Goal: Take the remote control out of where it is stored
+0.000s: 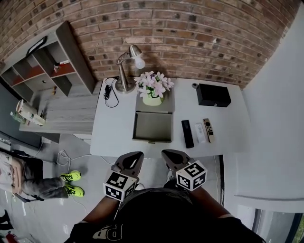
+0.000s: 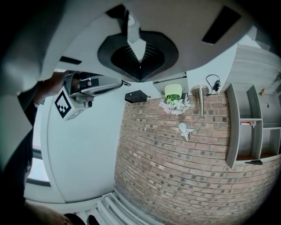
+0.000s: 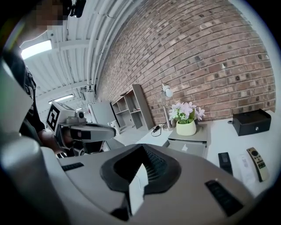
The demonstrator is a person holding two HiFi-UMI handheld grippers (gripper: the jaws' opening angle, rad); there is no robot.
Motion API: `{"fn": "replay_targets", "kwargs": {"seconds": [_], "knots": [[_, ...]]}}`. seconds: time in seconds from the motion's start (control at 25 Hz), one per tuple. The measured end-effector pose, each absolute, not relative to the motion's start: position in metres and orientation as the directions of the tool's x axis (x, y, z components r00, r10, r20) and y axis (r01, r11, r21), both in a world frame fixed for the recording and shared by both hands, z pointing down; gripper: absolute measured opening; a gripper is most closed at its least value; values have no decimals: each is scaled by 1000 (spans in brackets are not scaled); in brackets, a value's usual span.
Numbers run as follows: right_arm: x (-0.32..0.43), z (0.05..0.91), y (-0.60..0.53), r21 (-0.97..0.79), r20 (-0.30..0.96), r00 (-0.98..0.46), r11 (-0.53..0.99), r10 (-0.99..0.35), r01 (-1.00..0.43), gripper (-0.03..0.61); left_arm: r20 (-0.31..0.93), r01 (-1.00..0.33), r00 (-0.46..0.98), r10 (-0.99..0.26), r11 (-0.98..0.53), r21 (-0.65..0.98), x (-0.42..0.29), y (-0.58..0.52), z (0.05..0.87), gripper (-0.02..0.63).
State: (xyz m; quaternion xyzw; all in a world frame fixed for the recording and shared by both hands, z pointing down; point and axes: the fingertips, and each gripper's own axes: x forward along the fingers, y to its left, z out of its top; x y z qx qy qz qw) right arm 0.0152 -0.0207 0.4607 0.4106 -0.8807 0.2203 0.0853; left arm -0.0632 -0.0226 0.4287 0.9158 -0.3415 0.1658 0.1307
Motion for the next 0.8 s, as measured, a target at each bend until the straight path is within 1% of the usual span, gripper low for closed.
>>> {"fn": "replay_targets", "kwargs": {"seconds": [0.28,0.56,0.8], "knots": [[-6,461,8,-310,348,-584,498,-733,-810,6,386,-615,754,-532,-778,129,-89,1,431,6],[-8,449,32,-295,323,-502,419,-802,-859,6,387,-563,789,-478,-814,142,-106,23,440,6],[-15,453,53,-299,332,-468,379,-819,-876,6,397,-544,796,-456,-827,140,-115,36,444,6]]}}
